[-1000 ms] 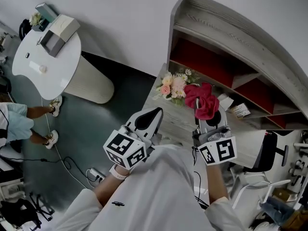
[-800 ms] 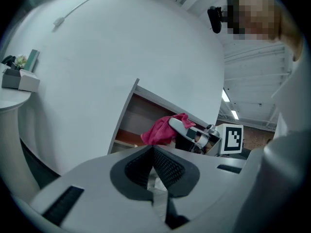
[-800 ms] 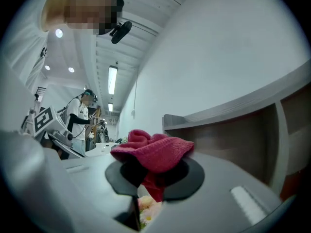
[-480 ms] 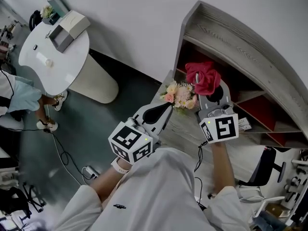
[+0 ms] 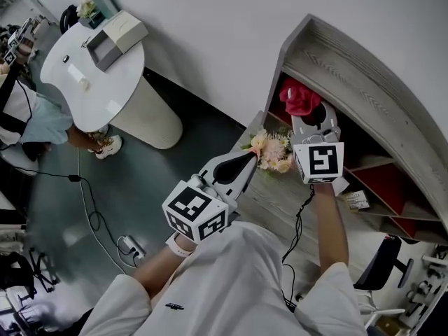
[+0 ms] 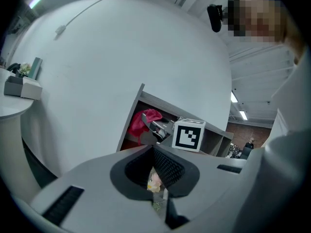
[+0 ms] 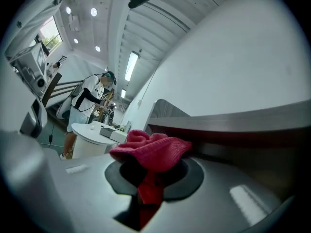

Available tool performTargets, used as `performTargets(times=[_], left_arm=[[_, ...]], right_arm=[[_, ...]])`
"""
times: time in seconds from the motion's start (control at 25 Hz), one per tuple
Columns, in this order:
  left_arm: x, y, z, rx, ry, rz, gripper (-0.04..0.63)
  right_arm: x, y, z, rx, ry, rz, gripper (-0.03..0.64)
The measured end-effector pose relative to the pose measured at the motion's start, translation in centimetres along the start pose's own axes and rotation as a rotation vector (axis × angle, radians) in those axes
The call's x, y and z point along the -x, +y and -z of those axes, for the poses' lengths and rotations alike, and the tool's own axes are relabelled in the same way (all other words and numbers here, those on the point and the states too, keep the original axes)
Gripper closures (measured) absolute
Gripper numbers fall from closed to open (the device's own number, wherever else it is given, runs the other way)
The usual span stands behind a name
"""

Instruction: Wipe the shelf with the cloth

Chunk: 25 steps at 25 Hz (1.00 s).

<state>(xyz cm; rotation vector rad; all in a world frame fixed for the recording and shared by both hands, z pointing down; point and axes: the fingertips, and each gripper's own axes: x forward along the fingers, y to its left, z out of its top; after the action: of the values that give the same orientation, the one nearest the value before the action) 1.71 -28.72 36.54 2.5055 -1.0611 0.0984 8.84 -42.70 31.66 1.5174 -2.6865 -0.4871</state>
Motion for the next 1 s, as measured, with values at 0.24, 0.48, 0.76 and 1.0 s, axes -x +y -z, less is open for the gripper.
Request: performTargets(times=[0.24, 0.48, 0.76, 1.0], left_arm=[[0.0, 0.2, 0.0, 0.004, -0.002, -0.028, 0.595], [-0.3, 0.1, -0.1, 0.006, 0.014, -0.022, 0.595], [-1.0, -0.5, -0.3, 0.003, 0.023, -0.008, 0.595], [-1.6, -0.6, -0.8, -0.003, 0.008, -0.006, 0.595]], right_arm=[[-3.1, -1.1, 0.7, 0.049, -0.004, -0.009, 0.543], [-5.2, -3.9, 1.3, 0.047, -0.011, 0.07, 0.543], [-6.4, -6.1, 2.2, 0.028, -0.006, 0.124, 0.543], [-6.8, -6.8, 1.7, 0.046, -0.033, 0.135, 0.543]])
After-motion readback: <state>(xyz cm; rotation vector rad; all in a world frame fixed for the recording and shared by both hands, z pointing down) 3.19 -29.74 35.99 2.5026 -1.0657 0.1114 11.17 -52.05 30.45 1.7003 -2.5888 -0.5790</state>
